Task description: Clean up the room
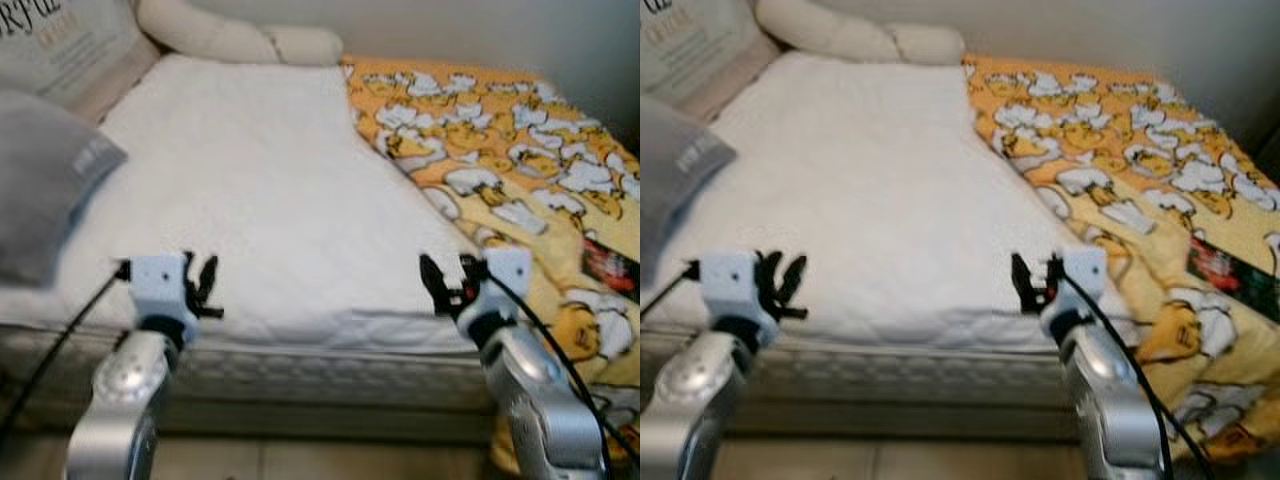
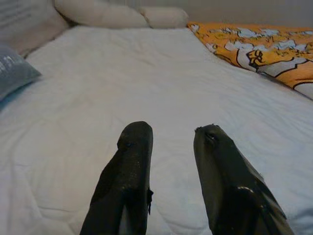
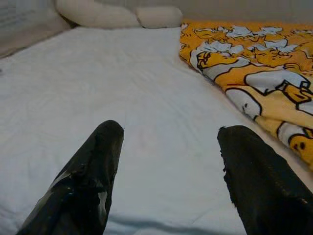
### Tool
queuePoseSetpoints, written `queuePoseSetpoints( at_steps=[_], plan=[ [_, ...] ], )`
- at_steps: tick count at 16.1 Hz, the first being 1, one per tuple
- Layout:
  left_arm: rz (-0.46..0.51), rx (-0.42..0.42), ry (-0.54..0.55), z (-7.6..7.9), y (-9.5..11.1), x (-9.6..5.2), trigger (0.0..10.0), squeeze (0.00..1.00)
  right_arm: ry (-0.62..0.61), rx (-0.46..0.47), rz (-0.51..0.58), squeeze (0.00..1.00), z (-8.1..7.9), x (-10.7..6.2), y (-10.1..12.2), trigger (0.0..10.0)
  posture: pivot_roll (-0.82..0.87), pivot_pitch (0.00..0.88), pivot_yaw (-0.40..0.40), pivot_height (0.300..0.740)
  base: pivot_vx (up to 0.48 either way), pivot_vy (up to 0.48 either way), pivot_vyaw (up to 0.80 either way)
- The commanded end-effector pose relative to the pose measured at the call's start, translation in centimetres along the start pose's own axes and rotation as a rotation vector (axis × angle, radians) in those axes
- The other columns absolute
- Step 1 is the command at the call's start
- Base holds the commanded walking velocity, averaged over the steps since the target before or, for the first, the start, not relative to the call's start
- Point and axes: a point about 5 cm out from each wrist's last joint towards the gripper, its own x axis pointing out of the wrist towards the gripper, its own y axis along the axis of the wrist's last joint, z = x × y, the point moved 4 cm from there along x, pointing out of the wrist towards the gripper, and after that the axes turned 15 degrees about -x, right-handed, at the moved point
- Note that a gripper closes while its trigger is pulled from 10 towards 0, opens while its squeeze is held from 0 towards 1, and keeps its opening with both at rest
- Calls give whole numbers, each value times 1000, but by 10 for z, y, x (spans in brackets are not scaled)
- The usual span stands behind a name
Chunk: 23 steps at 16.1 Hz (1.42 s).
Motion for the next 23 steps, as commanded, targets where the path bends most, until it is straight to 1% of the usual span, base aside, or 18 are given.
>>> queuePoseSetpoints(
  at_steps=[1, 4, 5, 8, 11, 14, 16, 18, 23],
  plan=[
    [-17, 0, -18, 6, -4, 3, 10000, 63, -13, -4, -32, 0, 5, -3, -9, 10000, 51, 0, -32, 740, 0, -394, 0],
    [-28, -3, -47, 12, -3, 3, 10000, 59, -38, 11, -45, 0, 10, -7, -14, 10000, 36, 0, -15, 740, 0, -391, 0],
    [-27, 3, -62, 13, -1, 6, 10000, 59, -46, 8, -51, 0, 12, -8, -15, 10000, 28, 0, -7, 740, 0, -394, 0],
    [-25, 2, -59, 12, 1, 9, 10000, 63, -56, 6, -62, 0, 15, -10, -20, 10000, 32, 0, -3, 740, 0, -395, 0],
    [-38, 4, -57, 10, -2, 10, 10000, 63, -92, -7, -65, 0, 21, -7, -20, 10000, 12, 0, 6, 740, 0, -391, 0],
    [-34, 7, -61, 11, 0, 12, 10000, 59, -109, -3, -59, 0, 27, -3, -17, 10000, 13, 0, -2, 740, 0, -394, 0],
    [-29, 10, -56, 10, 0, 13, 10000, 63, -89, -26, -51, 0, 26, -2, -16, 10000, 18, 0, -8, 740, 0, -394, 0],
    [-27, 10, -56, 10, 1, 14, 10000, 63, -86, -20, -45, 0, 25, 0, -14, 10000, 16, 0, -9, 740, 0, -394, 0],
    [-30, 12, -57, 11, -1, 16, 10000, 63, -82, -25, -44, 0, 24, 2, -14, 10000, 10, 0, -10, 740, 0, -394, 800]
  ],
)
